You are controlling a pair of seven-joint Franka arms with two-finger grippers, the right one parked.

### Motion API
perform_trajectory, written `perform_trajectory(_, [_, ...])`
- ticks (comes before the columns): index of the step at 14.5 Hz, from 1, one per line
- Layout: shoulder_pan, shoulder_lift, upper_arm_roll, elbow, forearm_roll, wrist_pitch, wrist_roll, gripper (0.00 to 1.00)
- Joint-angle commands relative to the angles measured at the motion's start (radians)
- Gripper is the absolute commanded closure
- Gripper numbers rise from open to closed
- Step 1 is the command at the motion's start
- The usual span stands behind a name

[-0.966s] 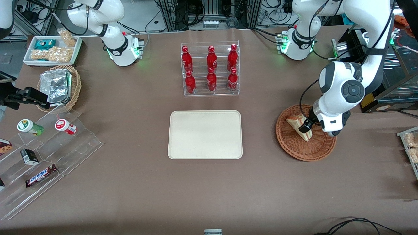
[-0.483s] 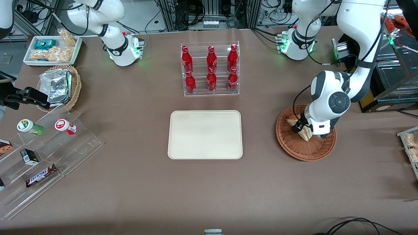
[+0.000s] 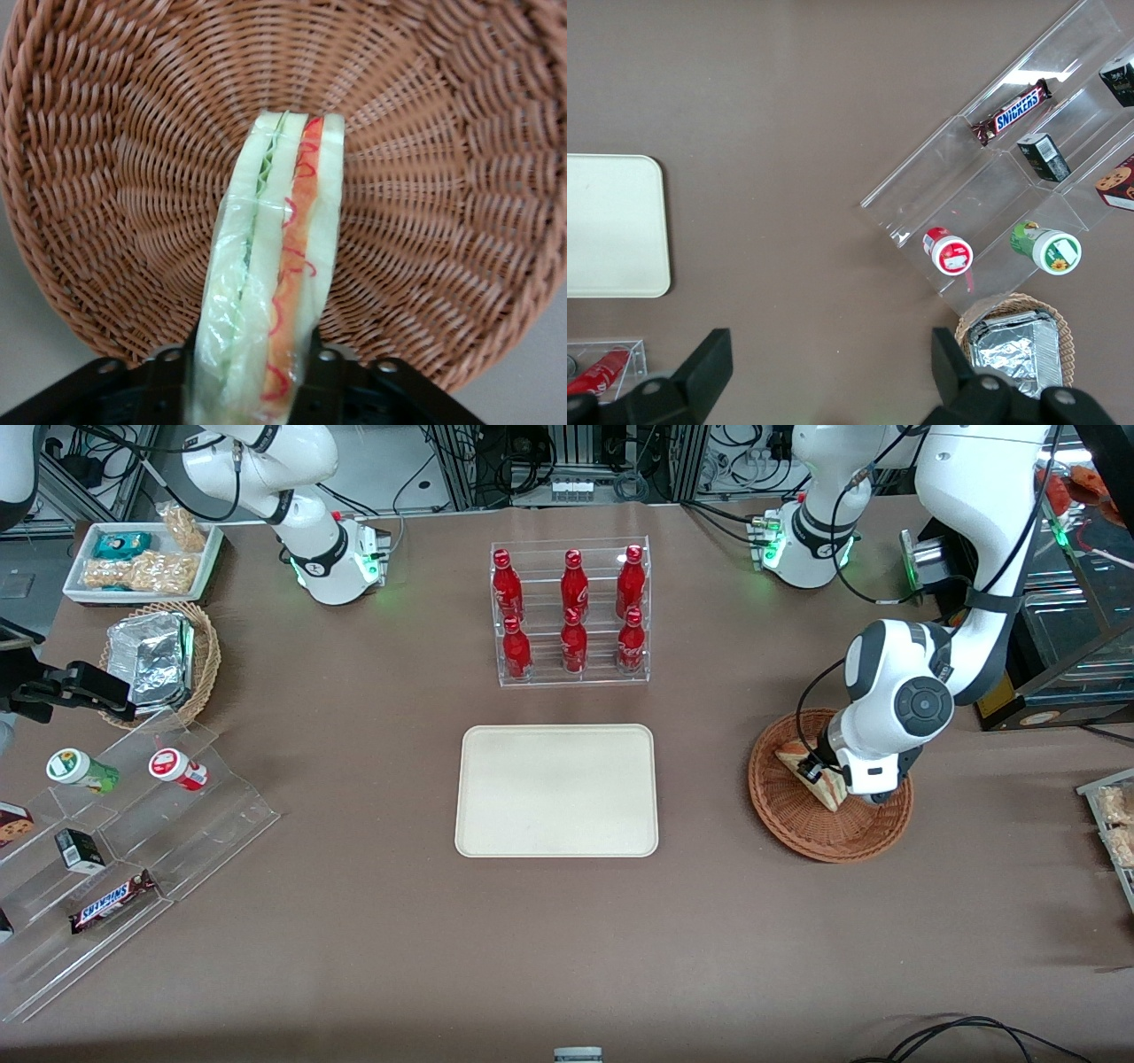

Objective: Place sandwich from basket to tray
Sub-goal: 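Lift the sandwich and carry it over the cream tray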

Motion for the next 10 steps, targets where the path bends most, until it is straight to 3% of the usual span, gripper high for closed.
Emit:
perform_trajectory(1, [0.002,-0.086,0.003,0.02,0.012,-0.084,0.044,0.95])
perform_trajectory(4, [-0.035,-0.111,-0.012,0.179,0.014,-0.262,0.047,0.95])
perform_trajectory(6, [-0.145,-0.07,-0.027,0.302,0.017,-0.299,0.045,0.95])
perform_trajectory(8, [-0.28,-0.013,-0.03,0.366,0.084,-0.299,0.068,0.95])
perform_trajectory(10, [-0.389,0.115,-0.035,0.492,0.096,-0.29,0.094,0.93])
